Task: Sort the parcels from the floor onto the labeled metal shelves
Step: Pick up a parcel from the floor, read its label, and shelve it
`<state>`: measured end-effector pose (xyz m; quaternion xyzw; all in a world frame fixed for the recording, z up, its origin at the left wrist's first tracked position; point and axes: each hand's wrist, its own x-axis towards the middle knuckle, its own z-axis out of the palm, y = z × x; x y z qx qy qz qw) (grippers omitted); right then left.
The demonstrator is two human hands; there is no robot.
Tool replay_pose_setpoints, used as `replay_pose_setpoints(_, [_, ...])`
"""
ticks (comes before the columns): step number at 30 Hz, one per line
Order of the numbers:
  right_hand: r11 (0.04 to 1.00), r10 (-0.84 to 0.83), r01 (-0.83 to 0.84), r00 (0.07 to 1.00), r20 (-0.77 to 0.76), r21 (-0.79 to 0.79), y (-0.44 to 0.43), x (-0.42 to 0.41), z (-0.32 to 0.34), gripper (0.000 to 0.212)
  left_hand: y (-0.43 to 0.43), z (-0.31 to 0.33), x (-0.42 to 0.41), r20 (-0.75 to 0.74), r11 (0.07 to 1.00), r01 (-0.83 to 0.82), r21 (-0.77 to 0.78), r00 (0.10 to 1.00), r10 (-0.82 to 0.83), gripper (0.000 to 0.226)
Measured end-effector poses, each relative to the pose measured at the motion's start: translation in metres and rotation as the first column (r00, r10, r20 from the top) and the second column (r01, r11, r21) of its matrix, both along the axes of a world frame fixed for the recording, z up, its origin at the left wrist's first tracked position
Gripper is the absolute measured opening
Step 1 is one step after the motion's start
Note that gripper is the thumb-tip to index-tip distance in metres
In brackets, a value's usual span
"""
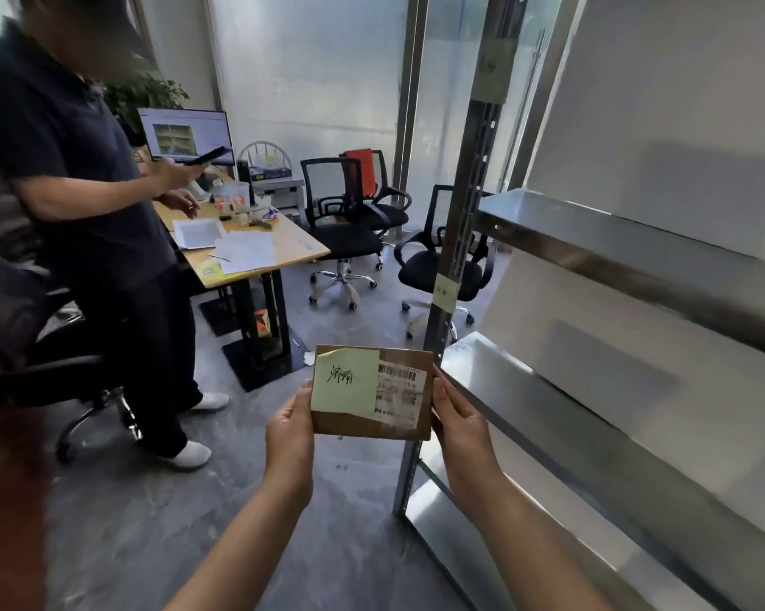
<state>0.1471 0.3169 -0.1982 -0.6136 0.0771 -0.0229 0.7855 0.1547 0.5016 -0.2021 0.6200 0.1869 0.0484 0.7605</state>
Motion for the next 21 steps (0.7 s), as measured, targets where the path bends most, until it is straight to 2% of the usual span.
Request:
replay_pose_setpoints(8, [0.992, -0.126, 0.126, 0.991, -0.038, -0.005, -0.019, 0.048, -0.014, 0.036, -0.023, -0.012, 0.060, -0.052, 0.996, 0.095, 0.005, 0.994, -0.094, 0.027])
replay_pose_setpoints(11, [0.986, -0.166, 0.166, 0.985, -0.041, -0.014, -0.029, 0.075, -0.018, 0.041, -0.035, -0.014, 0.089, -0.079, 0.993, 0.116, 0.010, 0.990, -0.115, 0.027])
replay_pose_setpoints(15, [0.980, -0.198, 0.198, 0.979, -0.040, 0.004, -0.043, 0.116, -0.024, 0.033, -0.049, -0.014, 0.135, -0.083, 0.990, 0.133, 0.050, 0.988, -0.128, 0.026])
replay_pose_setpoints(21, [0.960, -0.276, 0.278, 0.959, -0.057, 0.039, -0.065, 0.161, -0.028, 0.033, -0.075, -0.011, 0.195, -0.053, 0.978, 0.186, 0.097, 0.982, -0.181, 0.029])
